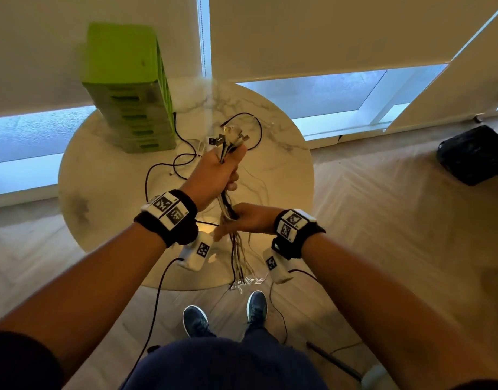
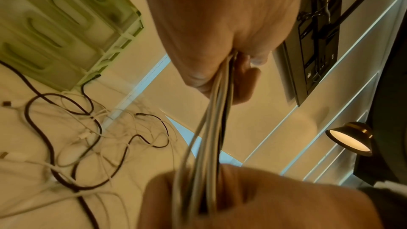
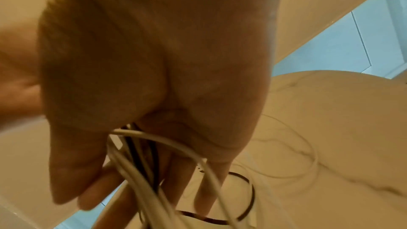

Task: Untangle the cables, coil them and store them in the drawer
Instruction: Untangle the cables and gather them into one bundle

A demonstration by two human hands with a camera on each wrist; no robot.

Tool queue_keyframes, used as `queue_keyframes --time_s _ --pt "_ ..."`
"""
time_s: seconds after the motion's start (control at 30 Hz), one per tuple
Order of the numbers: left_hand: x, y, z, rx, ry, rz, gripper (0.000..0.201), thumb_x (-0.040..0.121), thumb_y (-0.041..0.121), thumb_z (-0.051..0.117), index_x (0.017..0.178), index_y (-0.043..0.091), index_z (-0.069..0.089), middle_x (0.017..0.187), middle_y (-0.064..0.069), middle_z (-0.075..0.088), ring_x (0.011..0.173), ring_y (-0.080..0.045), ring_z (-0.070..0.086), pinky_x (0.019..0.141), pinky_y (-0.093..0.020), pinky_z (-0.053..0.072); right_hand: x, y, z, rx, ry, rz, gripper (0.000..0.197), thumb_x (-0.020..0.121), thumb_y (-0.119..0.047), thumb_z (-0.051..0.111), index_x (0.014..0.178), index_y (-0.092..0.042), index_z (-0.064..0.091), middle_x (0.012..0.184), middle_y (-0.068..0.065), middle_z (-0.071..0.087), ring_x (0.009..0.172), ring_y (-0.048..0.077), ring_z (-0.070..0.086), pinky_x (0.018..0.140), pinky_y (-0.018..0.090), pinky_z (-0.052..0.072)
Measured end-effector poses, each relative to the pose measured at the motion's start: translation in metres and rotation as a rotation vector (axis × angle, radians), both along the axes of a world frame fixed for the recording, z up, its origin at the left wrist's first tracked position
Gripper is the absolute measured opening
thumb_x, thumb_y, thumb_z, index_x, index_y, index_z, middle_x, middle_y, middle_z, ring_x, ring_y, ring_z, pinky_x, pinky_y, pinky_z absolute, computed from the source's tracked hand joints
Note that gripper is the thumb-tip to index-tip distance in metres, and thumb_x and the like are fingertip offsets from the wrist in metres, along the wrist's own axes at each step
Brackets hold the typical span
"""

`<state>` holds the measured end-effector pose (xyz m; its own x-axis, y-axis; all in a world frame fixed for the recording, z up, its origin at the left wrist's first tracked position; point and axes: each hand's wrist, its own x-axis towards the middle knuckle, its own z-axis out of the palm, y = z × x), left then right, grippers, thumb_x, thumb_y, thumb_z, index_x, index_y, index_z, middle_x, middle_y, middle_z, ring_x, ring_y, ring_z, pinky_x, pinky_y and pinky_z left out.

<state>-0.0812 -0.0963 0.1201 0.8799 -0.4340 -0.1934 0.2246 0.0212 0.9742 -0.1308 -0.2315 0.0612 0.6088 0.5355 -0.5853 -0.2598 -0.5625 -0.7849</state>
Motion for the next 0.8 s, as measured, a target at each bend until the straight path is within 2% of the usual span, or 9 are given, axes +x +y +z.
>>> queue_keyframes --time_s 0.1,0.17,0.23,0.33,0.4,0.47,0.57,0.67,0.8 --pt "0.002 0.021 0.002 0.057 -0.034 -0.045 0.023 0.107 0.028 0.053 0.087 0.017 0.056 0.06 0.005 0.032 0.052 -0.011 0.037 0.066 -0.039 0.051 0.008 -0.013 -0.009 -0.056 0.088 -0.025 0.03 0.094 -0.031 0.069 0.073 -0.01 0.066 0.07 0.004 0.071 0.085 0.023 0.073 0.08 0.032 0.055" --pt "0.002 0.036 -0.001 0.075 -0.038 -0.101 0.023 0.107 0.023 0.052 0.086 0.023 0.062 0.063 0.002 0.033 0.055 -0.011 0.042 0.085 -0.046 0.058 0.023 -0.028 -0.01 -0.232 -0.062 -0.132 0.032 0.092 -0.034 0.071 0.071 -0.011 0.063 0.063 0.004 0.067 0.073 0.024 0.073 0.076 0.038 0.056" --pt "0.003 0.046 -0.003 0.081 -0.046 -0.093 0.022 0.107 0.024 0.053 0.087 0.025 0.062 0.065 0.004 0.038 0.061 -0.012 0.048 0.097 -0.045 0.057 0.037 -0.035 -0.01 -0.429 -0.315 -0.304 0.03 0.089 -0.036 0.07 0.07 -0.015 0.061 0.065 0.003 0.064 0.068 0.023 0.067 0.066 0.036 0.051" --pt "0.012 0.053 0.005 0.016 -0.04 0.019 0.026 0.108 0.025 0.05 0.083 0.021 0.058 0.061 0.005 0.036 0.061 -0.015 0.044 0.094 -0.042 0.058 0.043 -0.017 -0.012 -0.545 -0.561 -0.465 0.023 0.088 -0.034 0.064 0.071 -0.018 0.062 0.073 0.005 0.063 0.075 0.028 0.061 0.062 0.033 0.043" --pt "0.021 0.06 0.014 -0.104 0.015 0.083 0.03 0.11 0.02 0.046 0.079 0.021 0.051 0.06 0.007 0.029 0.055 -0.011 0.033 0.089 -0.046 0.06 0.04 0.001 -0.014 -0.464 -0.445 -0.39 0.02 0.09 -0.035 0.064 0.078 -0.019 0.066 0.08 0.008 0.068 0.077 0.027 0.065 0.068 0.035 0.051" --pt "0.028 0.07 0.02 -0.178 0.09 0.159 0.034 0.109 0.015 0.041 0.075 0.022 0.041 0.059 0.008 0.024 0.053 -0.01 0.027 0.076 -0.044 0.061 0.032 0.019 -0.016 -0.283 -0.223 -0.208 0.027 0.092 -0.033 0.069 0.072 -0.017 0.06 0.072 0.005 0.063 0.067 0.019 0.064 0.066 0.031 0.056" --pt "0.032 0.086 0.017 -0.194 0.139 0.283 0.034 0.107 0.016 0.038 0.074 0.025 0.035 0.056 0.01 0.025 0.05 -0.009 0.023 0.055 -0.031 0.044 0.019 0.048 -0.022 -0.17 -0.116 -0.004 0.035 0.094 -0.034 0.069 0.069 -0.016 0.052 0.068 0.003 0.052 0.061 0.011 0.056 0.061 0.021 0.054" --pt "0.032 0.102 0.007 -0.169 0.145 0.364 0.036 0.106 0.018 0.037 0.072 0.026 0.031 0.058 0.01 0.024 0.05 -0.009 0.019 0.05 -0.026 0.025 0.012 0.069 -0.03 -0.151 -0.115 0.051 0.034 0.088 -0.039 0.075 0.076 -0.016 0.053 0.072 0.005 0.054 0.066 0.014 0.056 0.069 0.03 0.053" --pt "0.036 0.117 -0.002 -0.132 0.123 0.388 0.037 0.105 0.017 0.037 0.07 0.026 0.03 0.061 0.008 0.023 0.05 -0.009 0.018 0.046 -0.024 0.021 0.012 0.074 -0.021 -0.187 -0.145 0.112 0.037 0.084 -0.04 0.079 0.103 -0.017 0.056 0.089 0.0 0.061 0.076 0.012 0.055 0.072 0.029 0.049"
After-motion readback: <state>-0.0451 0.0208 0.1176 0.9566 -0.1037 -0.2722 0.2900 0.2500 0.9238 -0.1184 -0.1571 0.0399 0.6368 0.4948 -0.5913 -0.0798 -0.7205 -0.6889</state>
